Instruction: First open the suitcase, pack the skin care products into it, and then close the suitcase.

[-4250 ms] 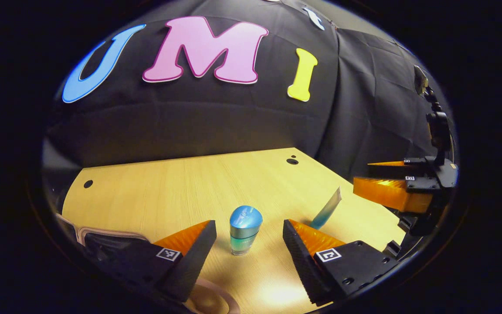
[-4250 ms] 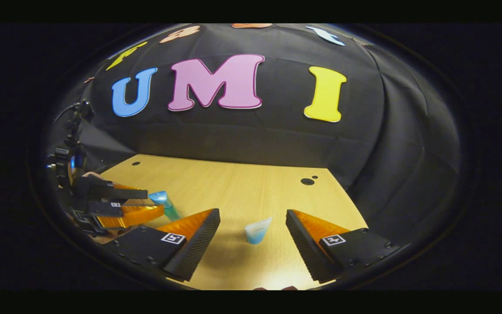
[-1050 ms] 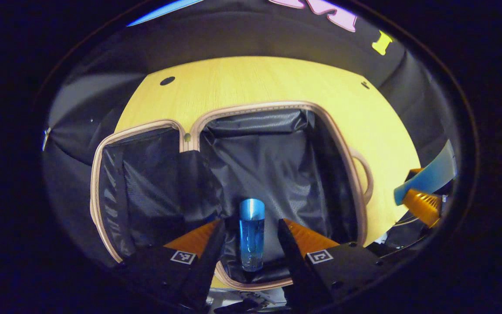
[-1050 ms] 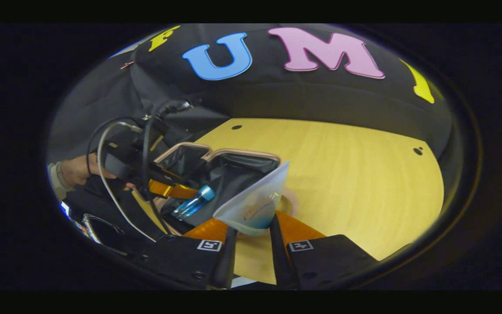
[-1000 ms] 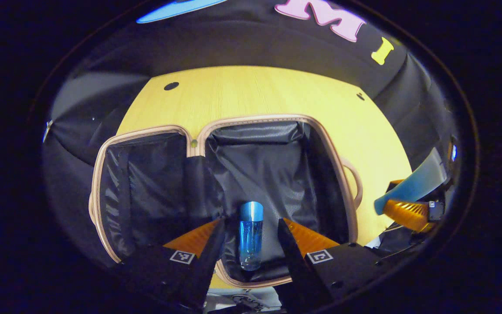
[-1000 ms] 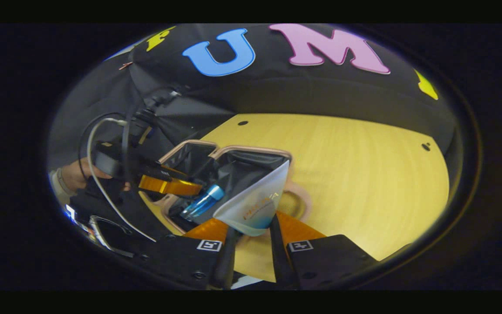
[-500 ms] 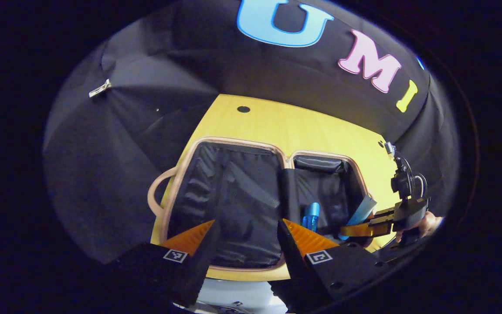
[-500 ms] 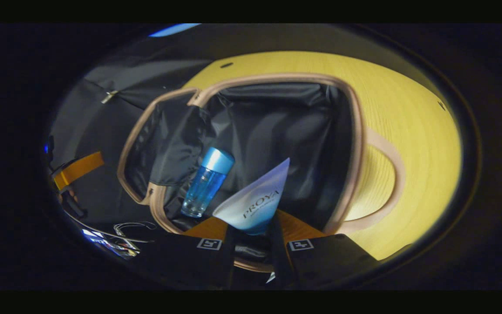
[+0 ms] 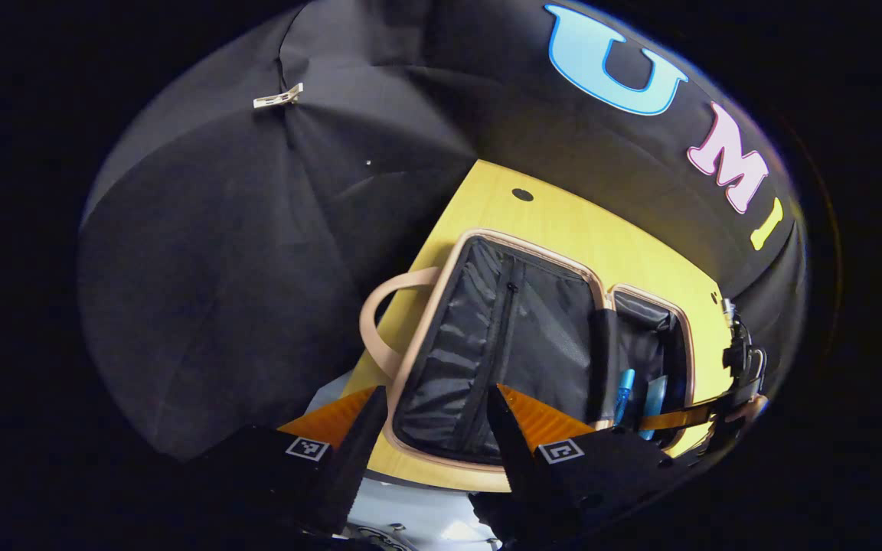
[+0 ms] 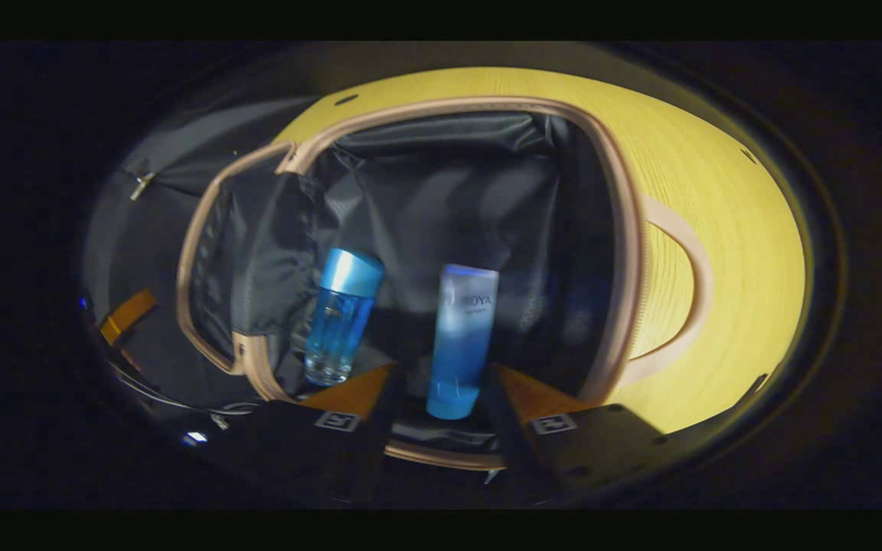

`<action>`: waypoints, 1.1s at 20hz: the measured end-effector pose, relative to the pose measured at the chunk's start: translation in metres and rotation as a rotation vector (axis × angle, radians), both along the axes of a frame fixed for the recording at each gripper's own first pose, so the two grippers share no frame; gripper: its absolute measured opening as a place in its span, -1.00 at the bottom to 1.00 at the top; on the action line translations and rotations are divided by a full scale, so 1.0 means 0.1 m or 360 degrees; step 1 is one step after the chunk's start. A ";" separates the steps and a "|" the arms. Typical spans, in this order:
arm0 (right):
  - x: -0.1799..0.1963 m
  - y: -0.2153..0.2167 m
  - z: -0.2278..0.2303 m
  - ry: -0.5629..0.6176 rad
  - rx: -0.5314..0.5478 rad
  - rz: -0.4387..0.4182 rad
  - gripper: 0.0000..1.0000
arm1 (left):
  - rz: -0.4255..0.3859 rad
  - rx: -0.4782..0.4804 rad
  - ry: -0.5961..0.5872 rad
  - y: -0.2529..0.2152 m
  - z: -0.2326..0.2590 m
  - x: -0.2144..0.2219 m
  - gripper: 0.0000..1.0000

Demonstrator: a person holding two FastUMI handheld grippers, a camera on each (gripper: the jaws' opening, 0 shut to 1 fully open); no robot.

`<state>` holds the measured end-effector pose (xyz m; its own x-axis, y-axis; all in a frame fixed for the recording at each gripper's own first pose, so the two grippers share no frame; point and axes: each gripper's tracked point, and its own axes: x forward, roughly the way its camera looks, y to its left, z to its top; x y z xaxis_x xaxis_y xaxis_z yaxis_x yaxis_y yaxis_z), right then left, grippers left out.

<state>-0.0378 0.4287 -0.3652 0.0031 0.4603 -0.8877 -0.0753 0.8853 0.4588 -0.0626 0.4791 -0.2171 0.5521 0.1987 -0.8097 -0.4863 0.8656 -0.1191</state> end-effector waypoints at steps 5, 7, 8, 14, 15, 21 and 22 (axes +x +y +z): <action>0.42 -0.04 0.54 -0.0366 0.0281 -0.0108 0.96 | 0.0051 0.0065 0.0031 0.46 -0.03 0.13 0.68; 0.57 -0.16 0.67 -0.0473 0.0352 -0.0143 0.95 | 0.0090 0.0088 0.0081 0.69 -0.09 0.19 0.67; 0.63 -0.26 0.67 -0.0495 0.0349 -0.0172 0.95 | 0.0102 0.0090 0.0110 0.80 -0.12 0.24 0.68; 0.87 -0.72 0.70 -0.0568 0.0316 -0.0364 0.95 | 0.0149 0.0016 0.0354 1.10 -0.72 0.51 0.66; 0.87 -0.80 0.70 -0.0569 0.0297 -0.0394 0.94 | 0.0186 -0.0019 0.0404 1.12 -0.83 0.49 0.65; 0.84 -1.09 0.70 -0.0610 0.0225 -0.0457 0.95 | 0.0202 -0.0189 0.0415 1.00 -1.14 0.59 -0.65; 0.83 -1.10 0.71 -0.0610 0.0231 -0.0459 0.94 | 0.0201 -0.0175 0.0404 1.00 -1.09 0.57 -0.71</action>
<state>0.0453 0.3189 -0.2938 0.4620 0.5112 -0.7247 -0.0240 0.8241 0.5660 -0.0054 0.5788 -0.3264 0.3059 0.1567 -0.9391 -0.6156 0.7850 -0.0695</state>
